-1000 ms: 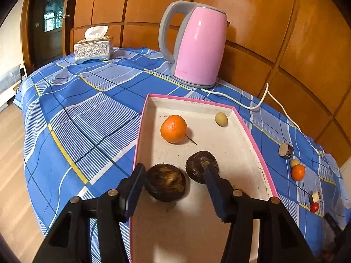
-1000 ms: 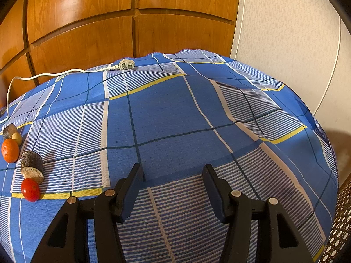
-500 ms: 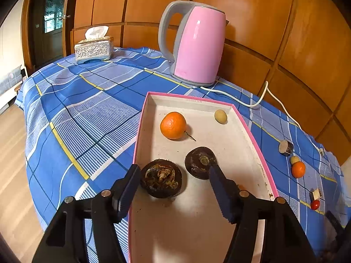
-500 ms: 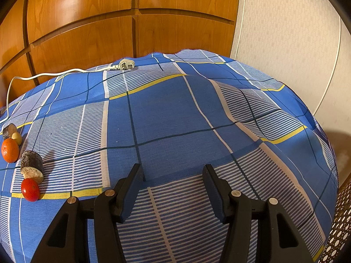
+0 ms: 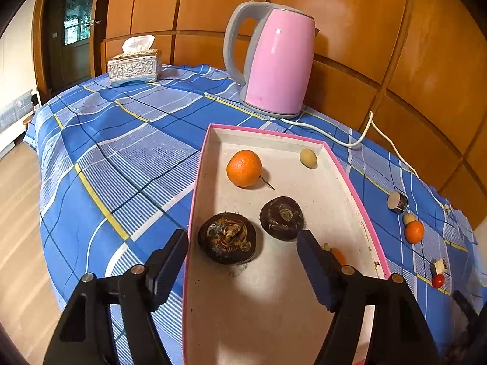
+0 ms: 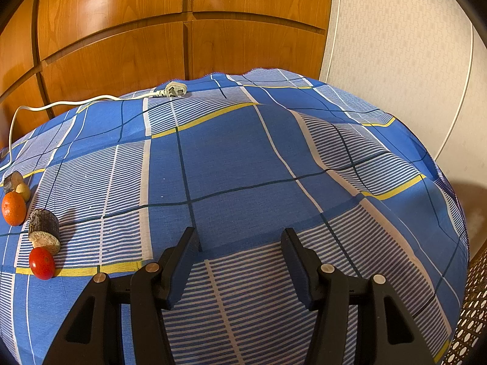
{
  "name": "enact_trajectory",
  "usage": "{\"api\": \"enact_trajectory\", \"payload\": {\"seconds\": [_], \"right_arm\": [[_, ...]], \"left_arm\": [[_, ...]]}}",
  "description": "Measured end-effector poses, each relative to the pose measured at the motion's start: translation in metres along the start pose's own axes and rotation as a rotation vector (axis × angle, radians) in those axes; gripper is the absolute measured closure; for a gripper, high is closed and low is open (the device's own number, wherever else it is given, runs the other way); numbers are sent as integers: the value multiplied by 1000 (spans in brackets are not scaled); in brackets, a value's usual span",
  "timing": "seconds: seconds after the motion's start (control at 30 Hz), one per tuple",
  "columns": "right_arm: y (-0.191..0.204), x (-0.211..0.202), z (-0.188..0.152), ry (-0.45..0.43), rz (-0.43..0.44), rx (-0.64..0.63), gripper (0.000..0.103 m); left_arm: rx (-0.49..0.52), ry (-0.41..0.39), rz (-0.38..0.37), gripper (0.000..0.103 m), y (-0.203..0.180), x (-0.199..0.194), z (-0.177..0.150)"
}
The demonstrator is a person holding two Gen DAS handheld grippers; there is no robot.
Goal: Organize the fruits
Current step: 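Lift the open left gripper away from the tray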
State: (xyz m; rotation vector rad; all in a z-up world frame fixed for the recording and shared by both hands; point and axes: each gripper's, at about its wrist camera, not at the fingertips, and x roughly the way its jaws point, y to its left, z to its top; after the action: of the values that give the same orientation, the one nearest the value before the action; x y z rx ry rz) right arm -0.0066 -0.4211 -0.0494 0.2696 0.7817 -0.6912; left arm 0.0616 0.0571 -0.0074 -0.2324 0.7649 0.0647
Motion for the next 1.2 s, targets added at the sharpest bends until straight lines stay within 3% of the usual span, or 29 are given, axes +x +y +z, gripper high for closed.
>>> {"api": "enact_trajectory", "payload": {"seconds": [0.3,0.47,0.97,1.13,1.2], "right_arm": [[0,0,0,0,0,0,46],[0,0,0,0,0,0,46],[0,0,0,3,-3,-2,46],[0,0,7,46,2,-5,46],[2,-4,17,72,68,21,46]], "left_arm": [[-3,0,1,23,2,-7,-5],[-19,-11,3,15,8,-13,-8],[-17,33,25,14,17,-9,-39],[-16,37,27,14,17,-7,-39],[-25,44,29,14,20,-4,-39]]}}
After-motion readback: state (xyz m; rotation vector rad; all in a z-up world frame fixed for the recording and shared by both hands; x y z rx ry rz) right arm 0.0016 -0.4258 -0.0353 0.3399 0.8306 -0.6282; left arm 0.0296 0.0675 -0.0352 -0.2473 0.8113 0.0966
